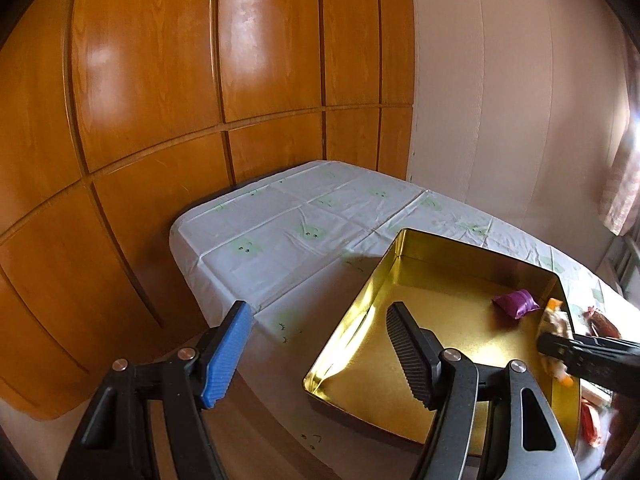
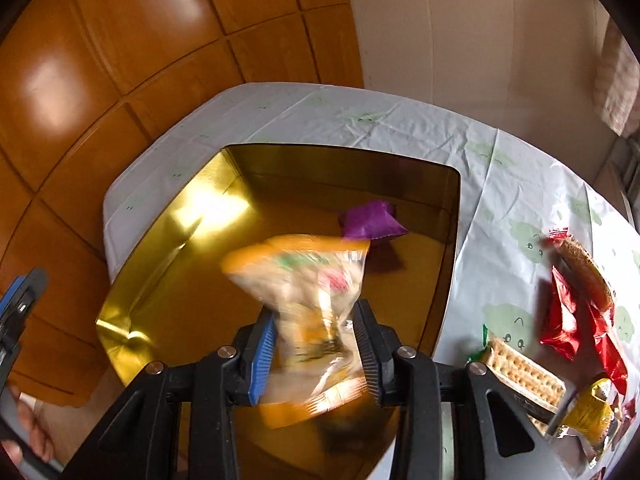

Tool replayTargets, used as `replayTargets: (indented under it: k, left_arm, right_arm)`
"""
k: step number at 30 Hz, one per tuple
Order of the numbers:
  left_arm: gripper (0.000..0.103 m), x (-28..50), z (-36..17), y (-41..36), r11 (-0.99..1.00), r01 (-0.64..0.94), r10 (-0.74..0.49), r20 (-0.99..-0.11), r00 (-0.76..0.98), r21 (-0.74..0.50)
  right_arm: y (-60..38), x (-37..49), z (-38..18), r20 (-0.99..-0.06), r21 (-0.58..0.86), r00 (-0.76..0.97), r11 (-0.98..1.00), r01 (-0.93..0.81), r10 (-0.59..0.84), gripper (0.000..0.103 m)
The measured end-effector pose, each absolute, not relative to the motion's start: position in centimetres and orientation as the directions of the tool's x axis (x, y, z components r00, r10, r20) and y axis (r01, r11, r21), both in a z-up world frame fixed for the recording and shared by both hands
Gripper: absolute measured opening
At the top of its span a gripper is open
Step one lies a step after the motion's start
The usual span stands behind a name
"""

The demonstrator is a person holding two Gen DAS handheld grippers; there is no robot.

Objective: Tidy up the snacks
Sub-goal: 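Carry the clear cracker bag into the tin box and open the right gripper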

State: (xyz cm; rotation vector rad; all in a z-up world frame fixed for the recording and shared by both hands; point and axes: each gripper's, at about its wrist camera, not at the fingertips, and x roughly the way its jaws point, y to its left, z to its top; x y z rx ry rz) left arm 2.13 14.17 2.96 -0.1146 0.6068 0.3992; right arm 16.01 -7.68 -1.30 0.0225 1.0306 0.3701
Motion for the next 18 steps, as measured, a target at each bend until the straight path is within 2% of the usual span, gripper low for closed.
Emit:
replayTargets:
  k: [13,18]
  left_arm:
    - [0.073,2.1,2.7,14.2,0.92,-0.391,0.32,-0.582,0.748,0.004]
    - [0.08,2.0,2.6,13.4,0.929,-0.371,0.305,-0.581,0.754,0.006]
  right_arm:
    - [-9.9,14.3,-0.9,-0.816,0.176,0.509,0.957,-0.233,0.274,0.039]
    - [-10.7,12.7,-0.2,-0.797,0.149,0.549,0.963,-0.226,0.253,0.04]
